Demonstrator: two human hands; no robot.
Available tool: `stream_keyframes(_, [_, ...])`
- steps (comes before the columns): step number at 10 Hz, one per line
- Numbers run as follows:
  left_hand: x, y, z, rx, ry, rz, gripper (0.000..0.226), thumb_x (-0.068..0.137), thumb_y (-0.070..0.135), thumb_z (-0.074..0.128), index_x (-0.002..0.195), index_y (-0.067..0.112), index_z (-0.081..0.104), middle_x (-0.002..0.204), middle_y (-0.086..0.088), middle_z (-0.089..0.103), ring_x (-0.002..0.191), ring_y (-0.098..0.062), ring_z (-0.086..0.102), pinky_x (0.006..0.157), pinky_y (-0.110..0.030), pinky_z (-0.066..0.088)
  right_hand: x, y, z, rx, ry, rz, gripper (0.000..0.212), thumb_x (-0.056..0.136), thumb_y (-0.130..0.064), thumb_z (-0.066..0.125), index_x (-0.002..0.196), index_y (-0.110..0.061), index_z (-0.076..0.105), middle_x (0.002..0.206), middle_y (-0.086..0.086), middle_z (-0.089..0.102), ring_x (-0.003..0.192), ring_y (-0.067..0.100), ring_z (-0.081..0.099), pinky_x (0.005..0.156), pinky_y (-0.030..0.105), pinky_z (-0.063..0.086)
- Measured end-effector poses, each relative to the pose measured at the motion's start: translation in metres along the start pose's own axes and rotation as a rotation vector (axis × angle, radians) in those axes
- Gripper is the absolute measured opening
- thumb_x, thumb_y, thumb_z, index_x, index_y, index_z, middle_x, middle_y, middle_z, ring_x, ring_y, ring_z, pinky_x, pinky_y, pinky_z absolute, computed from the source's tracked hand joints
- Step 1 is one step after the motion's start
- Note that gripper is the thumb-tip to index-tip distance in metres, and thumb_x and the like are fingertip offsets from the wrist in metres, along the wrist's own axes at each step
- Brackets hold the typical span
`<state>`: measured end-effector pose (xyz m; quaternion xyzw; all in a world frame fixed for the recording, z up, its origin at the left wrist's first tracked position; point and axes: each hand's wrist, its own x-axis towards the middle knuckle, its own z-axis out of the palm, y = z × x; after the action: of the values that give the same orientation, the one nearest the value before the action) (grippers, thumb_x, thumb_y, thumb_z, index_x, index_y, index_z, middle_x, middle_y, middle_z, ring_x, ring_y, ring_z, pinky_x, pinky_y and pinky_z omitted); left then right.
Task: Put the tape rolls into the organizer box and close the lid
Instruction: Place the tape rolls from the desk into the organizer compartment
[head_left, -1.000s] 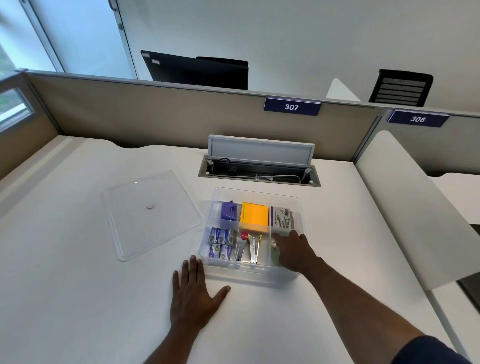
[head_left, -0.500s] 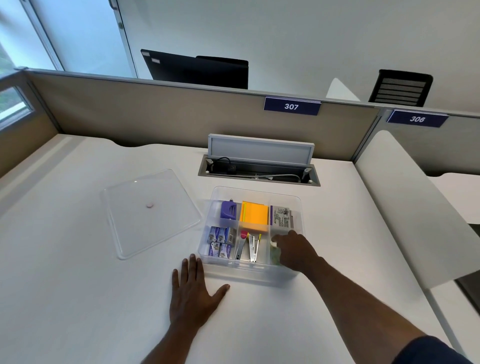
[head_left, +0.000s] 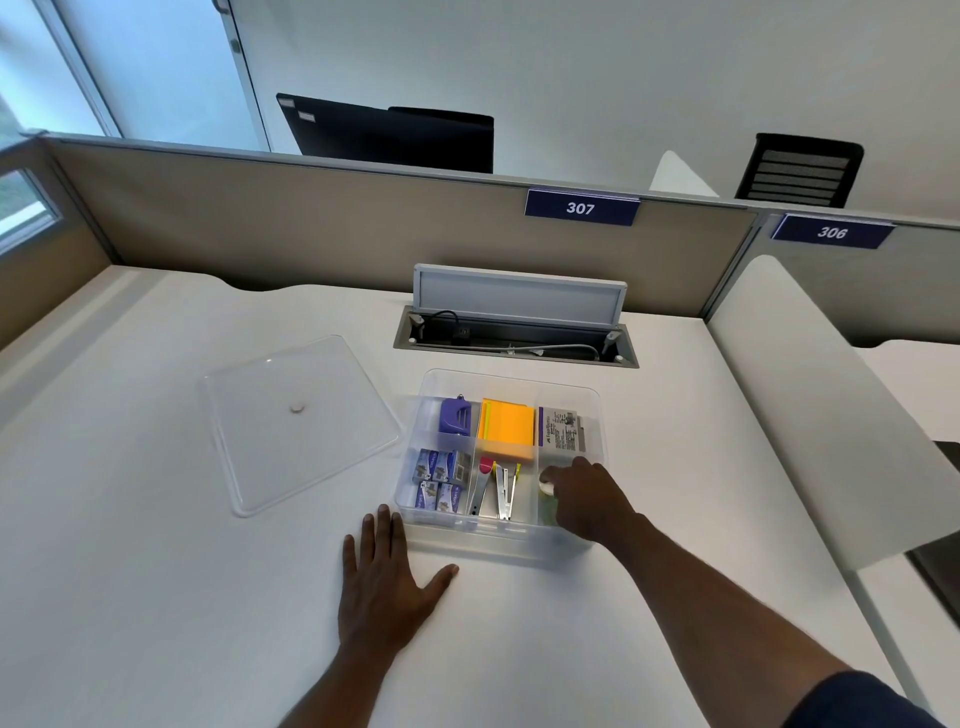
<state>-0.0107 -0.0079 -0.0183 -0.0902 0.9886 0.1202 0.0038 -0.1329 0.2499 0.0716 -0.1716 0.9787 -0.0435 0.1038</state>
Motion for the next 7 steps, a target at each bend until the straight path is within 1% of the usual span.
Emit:
stream_keyframes(2, [-0.0002, -0.0003, -0.0005, -0.008, 0.005, 0.002, 0.110, 0.073, 0.087, 0.020, 0.150, 0.009, 0.012, 0.159, -0.011, 0.016, 0.147, -0.027, 0.011, 0.120, -0.048, 0.007, -0.0017, -0.0013, -0.0004, 0.019, 0.012, -0.012, 0.043, 0.082, -0.016, 0.052, 0.125, -0.021, 0.055, 0.119, 0.014, 0.063, 0.112, 0.032, 0.055, 0.098, 0.039, 0.045])
stream_keyframes(3, [-0.0005, -0.0002, -0.0010, -0.005, 0.004, -0.002, 0.110, 0.073, 0.087, 0.020, 0.150, 0.009, 0.014, 0.159, -0.011, 0.017, 0.147, -0.027, 0.012, 0.120, -0.048, 0.007, -0.0042, -0.0021, -0.0016, 0.061, 0.028, 0.014, 0.040, 0.082, -0.014, 0.052, 0.121, -0.021, 0.058, 0.116, 0.016, 0.064, 0.109, 0.034, 0.057, 0.095, 0.039, 0.047])
stream_keyframes(4, [-0.0005, -0.0004, -0.0008, -0.005, 0.003, -0.001, 0.110, 0.073, 0.087, 0.020, 0.150, 0.009, 0.014, 0.159, -0.011, 0.018, 0.147, -0.027, 0.012, 0.120, -0.048, 0.008, -0.0051, -0.0022, -0.0017, 0.114, 0.034, 0.027, 0.040, 0.080, -0.011, 0.052, 0.118, -0.020, 0.062, 0.114, 0.014, 0.068, 0.107, 0.034, 0.059, 0.092, 0.039, 0.050])
stream_keyframes(5, [-0.0003, -0.0004, -0.0005, 0.000, -0.001, -0.002, 0.110, 0.073, 0.087, 0.020, 0.150, 0.008, 0.014, 0.159, -0.011, 0.018, 0.147, -0.027, 0.012, 0.120, -0.049, 0.008, -0.0035, 0.0010, -0.0016, 0.203, 0.060, 0.057, 0.036, 0.080, -0.005, 0.055, 0.114, -0.014, 0.065, 0.115, 0.011, 0.069, 0.107, 0.031, 0.062, 0.094, 0.036, 0.051])
stream_keyframes(6, [-0.0002, -0.0010, 0.0001, 0.003, -0.005, -0.001, 0.109, 0.074, 0.087, 0.021, 0.150, 0.008, 0.015, 0.159, -0.012, 0.018, 0.147, -0.027, 0.012, 0.120, -0.049, 0.009, -0.0019, 0.0043, -0.0023, 0.238, 0.110, 0.078, 0.032, 0.083, -0.002, 0.053, 0.113, -0.006, 0.065, 0.117, 0.013, 0.067, 0.110, 0.031, 0.060, 0.097, 0.033, 0.046])
stream_keyframes(7, [0.0001, -0.0009, 0.0003, 0.003, -0.004, -0.001, 0.109, 0.074, 0.087, 0.021, 0.150, 0.008, 0.014, 0.159, -0.012, 0.018, 0.147, -0.027, 0.013, 0.120, -0.049, 0.009, -0.0011, 0.0053, -0.0050, 0.237, 0.182, 0.139, 0.032, 0.081, 0.001, 0.051, 0.110, -0.003, 0.063, 0.112, 0.018, 0.065, 0.106, 0.034, 0.060, 0.092, 0.035, 0.047])
